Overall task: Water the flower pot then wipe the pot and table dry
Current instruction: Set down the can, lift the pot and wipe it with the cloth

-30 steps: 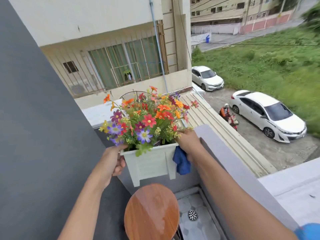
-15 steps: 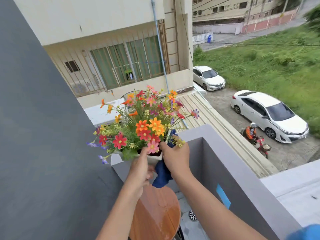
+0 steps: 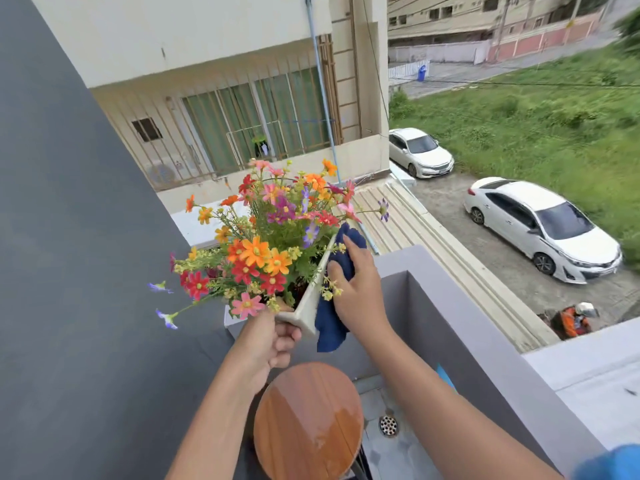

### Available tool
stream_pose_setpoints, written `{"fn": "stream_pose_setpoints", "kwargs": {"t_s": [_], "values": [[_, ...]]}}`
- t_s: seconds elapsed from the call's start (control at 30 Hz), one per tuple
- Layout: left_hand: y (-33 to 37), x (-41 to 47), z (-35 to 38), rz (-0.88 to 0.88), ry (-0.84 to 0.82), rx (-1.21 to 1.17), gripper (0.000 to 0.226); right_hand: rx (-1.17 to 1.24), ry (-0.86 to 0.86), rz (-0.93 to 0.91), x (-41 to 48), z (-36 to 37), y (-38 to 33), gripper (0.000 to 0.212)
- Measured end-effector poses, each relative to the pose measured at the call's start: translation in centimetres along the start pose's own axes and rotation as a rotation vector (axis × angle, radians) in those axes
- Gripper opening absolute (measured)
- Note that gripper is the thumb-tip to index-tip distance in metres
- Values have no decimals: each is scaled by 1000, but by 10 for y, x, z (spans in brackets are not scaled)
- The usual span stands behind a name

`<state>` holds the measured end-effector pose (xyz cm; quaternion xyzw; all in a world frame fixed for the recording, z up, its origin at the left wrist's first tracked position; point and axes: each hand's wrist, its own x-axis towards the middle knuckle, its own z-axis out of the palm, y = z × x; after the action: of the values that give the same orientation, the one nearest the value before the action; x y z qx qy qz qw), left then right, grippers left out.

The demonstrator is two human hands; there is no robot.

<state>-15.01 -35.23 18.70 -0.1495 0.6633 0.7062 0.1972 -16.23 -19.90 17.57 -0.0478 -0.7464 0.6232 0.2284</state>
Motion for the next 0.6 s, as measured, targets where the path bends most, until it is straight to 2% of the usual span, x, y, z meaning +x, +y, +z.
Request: {"fn": "stream_pose_setpoints", "kwargs": {"t_s": [0.13,0.23,0.47,0.6], "values": [[-3,-7,1,15,-22,-141,34,-60,70,61,19,-7,16,45],[-7,-7,4,34,-7,-173,35,-99,49,144,3,1,29,47],[-28,2,0,83,132,-16,34,-3,-72,170,-55,22,34,49],[-44,8,-8,58,121,-75,35,50,-91,125,-47,29,36,47]]}}
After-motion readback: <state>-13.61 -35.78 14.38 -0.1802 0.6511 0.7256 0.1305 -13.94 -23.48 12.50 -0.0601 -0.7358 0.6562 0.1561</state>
